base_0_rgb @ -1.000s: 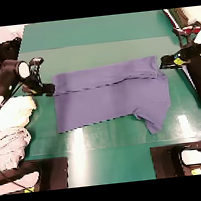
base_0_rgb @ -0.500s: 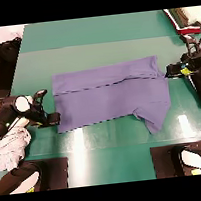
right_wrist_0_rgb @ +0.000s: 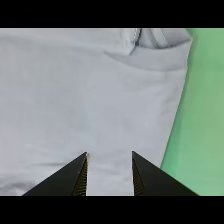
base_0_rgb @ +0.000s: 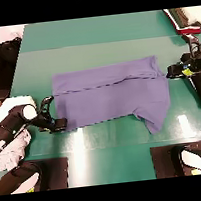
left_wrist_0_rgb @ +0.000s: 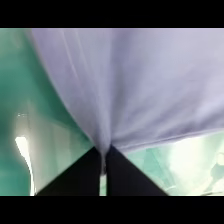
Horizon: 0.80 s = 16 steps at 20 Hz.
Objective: Fold the shirts.
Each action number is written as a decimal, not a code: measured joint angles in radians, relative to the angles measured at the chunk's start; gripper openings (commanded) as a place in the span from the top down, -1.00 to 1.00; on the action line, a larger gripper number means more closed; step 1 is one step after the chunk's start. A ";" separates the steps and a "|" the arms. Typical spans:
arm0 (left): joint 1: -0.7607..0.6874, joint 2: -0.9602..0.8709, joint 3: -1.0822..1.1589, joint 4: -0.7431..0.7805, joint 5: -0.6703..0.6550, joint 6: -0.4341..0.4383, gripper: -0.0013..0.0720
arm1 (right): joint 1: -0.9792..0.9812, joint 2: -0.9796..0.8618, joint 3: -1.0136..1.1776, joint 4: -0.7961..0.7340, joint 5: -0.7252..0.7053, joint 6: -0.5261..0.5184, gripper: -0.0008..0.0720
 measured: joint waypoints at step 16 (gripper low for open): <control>-0.035 0.040 0.165 0.008 0.027 0.023 0.88 | -0.090 0.190 -0.542 0.073 0.122 0.046 -0.38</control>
